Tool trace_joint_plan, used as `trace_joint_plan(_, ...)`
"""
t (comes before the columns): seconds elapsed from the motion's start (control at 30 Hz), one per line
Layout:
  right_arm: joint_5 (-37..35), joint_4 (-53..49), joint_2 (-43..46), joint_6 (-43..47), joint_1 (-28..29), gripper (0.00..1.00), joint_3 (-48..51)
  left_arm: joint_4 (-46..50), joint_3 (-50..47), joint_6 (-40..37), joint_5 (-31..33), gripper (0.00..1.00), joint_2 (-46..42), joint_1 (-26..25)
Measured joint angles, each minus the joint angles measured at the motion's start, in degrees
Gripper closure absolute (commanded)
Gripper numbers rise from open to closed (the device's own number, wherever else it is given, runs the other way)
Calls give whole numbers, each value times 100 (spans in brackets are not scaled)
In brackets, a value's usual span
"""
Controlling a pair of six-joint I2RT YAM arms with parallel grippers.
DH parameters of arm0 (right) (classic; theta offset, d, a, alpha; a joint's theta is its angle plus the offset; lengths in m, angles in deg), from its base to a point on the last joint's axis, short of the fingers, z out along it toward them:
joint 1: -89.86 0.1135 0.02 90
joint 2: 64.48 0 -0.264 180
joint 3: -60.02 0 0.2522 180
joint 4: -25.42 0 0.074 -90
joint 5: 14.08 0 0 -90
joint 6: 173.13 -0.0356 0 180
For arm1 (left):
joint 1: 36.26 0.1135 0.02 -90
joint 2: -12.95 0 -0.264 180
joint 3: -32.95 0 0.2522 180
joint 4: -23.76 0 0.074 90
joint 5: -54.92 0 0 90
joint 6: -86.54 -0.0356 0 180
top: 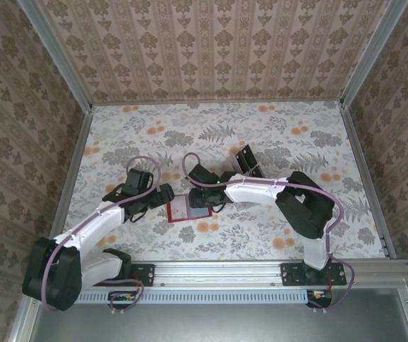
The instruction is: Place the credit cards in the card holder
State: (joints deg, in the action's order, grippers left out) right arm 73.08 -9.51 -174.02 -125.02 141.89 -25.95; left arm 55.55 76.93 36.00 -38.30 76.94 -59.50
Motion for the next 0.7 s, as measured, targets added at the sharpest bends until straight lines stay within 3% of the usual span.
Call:
trace_joint_plan(0.37,9,-195,-192,468,-48,52,-549,0,2,-15,-107,0,0,-39)
trace_joint_plan(0.7,514,72,-540,323,-90,52,-463,20,-52,-11,-46,0,-293,-601)
